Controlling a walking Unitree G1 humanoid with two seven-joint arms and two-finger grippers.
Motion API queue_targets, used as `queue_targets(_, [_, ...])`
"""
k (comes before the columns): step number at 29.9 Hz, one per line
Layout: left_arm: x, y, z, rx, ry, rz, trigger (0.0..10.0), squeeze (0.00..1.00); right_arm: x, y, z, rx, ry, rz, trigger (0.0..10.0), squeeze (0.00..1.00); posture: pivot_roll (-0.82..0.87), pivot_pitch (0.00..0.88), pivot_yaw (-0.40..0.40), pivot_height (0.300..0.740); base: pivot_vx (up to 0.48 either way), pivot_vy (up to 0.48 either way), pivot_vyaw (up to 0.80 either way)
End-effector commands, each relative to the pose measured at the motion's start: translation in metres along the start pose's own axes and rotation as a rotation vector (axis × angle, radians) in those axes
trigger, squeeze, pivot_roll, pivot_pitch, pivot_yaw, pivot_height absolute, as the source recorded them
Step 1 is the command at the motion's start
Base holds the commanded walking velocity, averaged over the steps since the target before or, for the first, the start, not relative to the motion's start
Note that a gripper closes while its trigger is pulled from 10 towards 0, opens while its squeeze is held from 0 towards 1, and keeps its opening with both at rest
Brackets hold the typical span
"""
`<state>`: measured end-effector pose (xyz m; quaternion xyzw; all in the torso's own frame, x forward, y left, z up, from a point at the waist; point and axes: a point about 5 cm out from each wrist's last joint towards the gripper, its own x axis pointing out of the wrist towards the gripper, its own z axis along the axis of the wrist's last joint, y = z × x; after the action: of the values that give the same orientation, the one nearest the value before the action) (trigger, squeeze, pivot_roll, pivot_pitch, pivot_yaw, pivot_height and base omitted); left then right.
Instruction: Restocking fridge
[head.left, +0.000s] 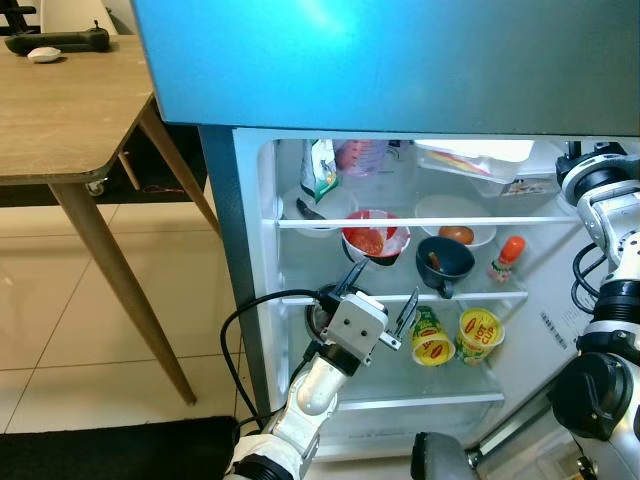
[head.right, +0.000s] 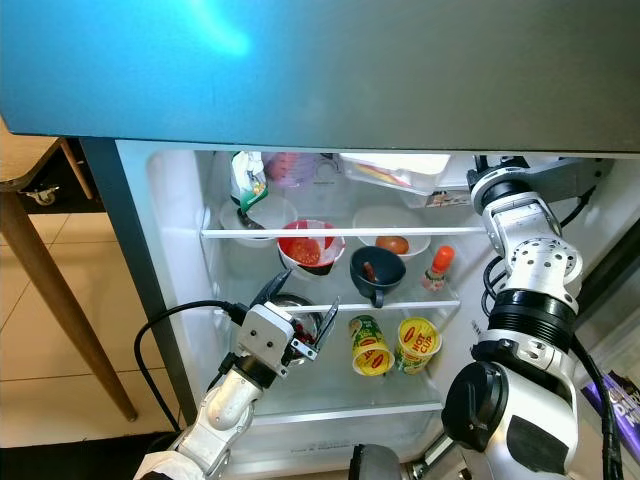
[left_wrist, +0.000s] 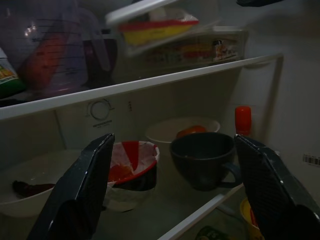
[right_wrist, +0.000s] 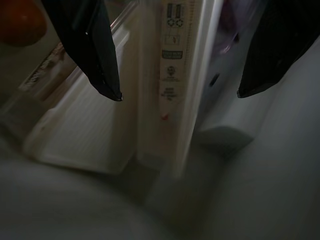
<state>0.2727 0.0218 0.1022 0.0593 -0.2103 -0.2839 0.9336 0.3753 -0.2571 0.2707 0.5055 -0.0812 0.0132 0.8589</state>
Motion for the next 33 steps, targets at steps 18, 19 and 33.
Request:
queue_targets(18, [0.002, -0.012, -0.002, -0.043, 0.016, -0.007, 10.0, 0.0, -0.033, 0.006, -0.013, -0.254, 0.341, 0.341, 10.0, 0.0, -0.13, 0.0, -0.079, 0.55, 0.0, 0.0, 0.0])
queue_targets(19, [0.002, -0.012, -0.002, -0.043, 0.016, -0.007, 10.0, 0.0, -0.033, 0.006, -0.013, -0.254, 0.341, 0.341, 10.0, 0.0, -0.13, 0.0, -0.079, 0.55, 0.0, 0.0, 0.0])
queue_targets(33, [0.001, -0.011, -0.002, -0.041, 0.016, -0.011, 10.0, 0.0, -0.086, 0.022, -0.041, -0.386, 0.565, 0.743, 10.0, 0.0, -0.13, 0.0, -0.069, 0.55, 0.0, 0.0, 0.0])
